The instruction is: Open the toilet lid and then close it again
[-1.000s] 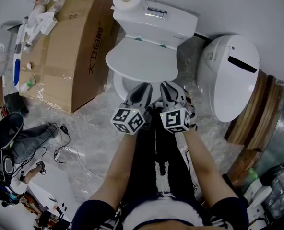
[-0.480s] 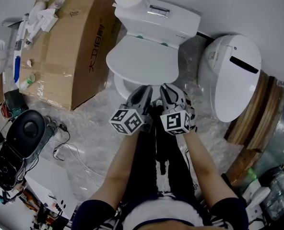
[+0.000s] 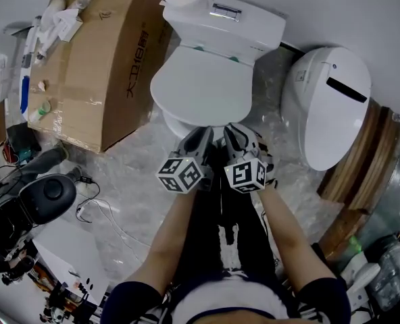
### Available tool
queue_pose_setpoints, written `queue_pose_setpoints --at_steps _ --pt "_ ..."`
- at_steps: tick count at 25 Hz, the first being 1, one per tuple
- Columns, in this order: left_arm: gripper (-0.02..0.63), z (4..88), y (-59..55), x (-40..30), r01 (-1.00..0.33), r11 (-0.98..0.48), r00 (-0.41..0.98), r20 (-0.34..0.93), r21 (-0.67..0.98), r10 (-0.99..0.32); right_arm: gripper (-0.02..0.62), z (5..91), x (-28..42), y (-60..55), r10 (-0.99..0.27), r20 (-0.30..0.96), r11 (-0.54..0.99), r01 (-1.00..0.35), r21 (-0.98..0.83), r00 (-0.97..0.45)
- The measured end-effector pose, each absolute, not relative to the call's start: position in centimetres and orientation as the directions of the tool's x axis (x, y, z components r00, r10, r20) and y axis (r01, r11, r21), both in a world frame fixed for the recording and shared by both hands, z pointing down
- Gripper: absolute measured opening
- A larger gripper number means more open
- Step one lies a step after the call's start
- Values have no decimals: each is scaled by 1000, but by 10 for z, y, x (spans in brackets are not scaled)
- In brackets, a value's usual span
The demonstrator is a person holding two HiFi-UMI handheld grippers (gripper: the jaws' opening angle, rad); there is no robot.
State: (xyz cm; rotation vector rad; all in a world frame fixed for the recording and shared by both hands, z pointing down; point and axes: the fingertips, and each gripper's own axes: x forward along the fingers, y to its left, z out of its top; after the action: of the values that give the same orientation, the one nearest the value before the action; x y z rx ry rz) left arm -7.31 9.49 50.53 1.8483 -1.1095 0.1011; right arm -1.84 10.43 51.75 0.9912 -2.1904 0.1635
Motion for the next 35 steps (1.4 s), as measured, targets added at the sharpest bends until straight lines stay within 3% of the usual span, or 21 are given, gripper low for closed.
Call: queue_pose_setpoints --at_steps 16,19,21,22,24,26,29,34,35 --pt "78 548 139 -90 -759 -76 573 607 647 -551 37 552 -35 144 -448 736 728 -685 -29 -507" --pt "80 554 144 -92 -763 -68 570 622 642 -537 60 561 -26 150 -405 727 547 -784 -293 -554" --pt "81 556 146 -93 -765 -64 569 626 641 -533 94 571 -17 155 -382 699 298 -797 -526 -604" --pt "81 557 147 -94 -766 -63 568 628 640 -532 104 574 -16 157 -380 661 141 -747 -650 -647" --pt "83 560 149 -94 -769 -66 568 632 636 -527 123 578 -16 159 -423 542 -169 -525 -834 -726" --pt "83 563 152 -95 -773 -66 566 640 631 -520 132 582 -17 156 -499 443 -355 -290 -889 -745" --pt "84 567 156 -96 -778 -62 563 650 625 -510 132 596 -19 155 -545 407 -431 -171 -886 -733" --pt "86 578 163 -100 -785 -47 559 675 617 -481 125 606 -33 158 -530 416 -470 -153 -869 -739" --pt "86 582 166 -102 -787 -40 557 682 615 -474 91 608 -35 160 -519 430 -488 -157 -859 -739"
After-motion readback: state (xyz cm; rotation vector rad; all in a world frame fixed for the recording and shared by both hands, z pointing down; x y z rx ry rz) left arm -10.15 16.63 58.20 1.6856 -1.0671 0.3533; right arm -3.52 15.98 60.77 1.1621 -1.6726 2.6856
